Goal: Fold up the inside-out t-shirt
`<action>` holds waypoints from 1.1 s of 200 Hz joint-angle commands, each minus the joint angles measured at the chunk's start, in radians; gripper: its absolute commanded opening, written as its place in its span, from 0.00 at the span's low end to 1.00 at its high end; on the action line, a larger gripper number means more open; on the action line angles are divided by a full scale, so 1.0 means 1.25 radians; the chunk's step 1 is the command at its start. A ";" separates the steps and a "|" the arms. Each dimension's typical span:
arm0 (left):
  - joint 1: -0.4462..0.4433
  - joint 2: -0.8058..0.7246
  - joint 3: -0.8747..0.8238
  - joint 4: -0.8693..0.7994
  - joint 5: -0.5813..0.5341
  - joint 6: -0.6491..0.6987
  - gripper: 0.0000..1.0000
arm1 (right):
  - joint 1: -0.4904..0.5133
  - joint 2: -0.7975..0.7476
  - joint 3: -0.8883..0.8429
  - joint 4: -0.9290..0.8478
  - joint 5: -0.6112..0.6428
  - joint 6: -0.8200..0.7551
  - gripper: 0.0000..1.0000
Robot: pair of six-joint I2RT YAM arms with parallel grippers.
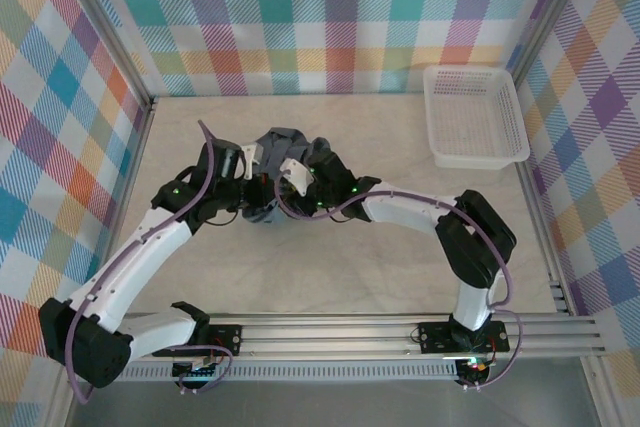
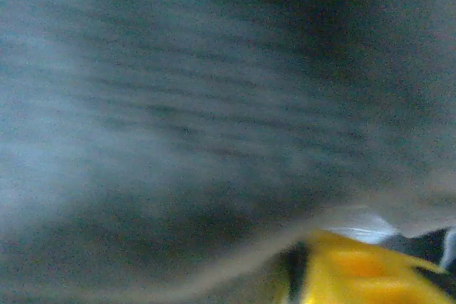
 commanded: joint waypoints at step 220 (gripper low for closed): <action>-0.058 0.191 0.028 0.059 0.409 0.232 0.00 | -0.022 -0.379 -0.356 -0.032 0.093 0.096 0.20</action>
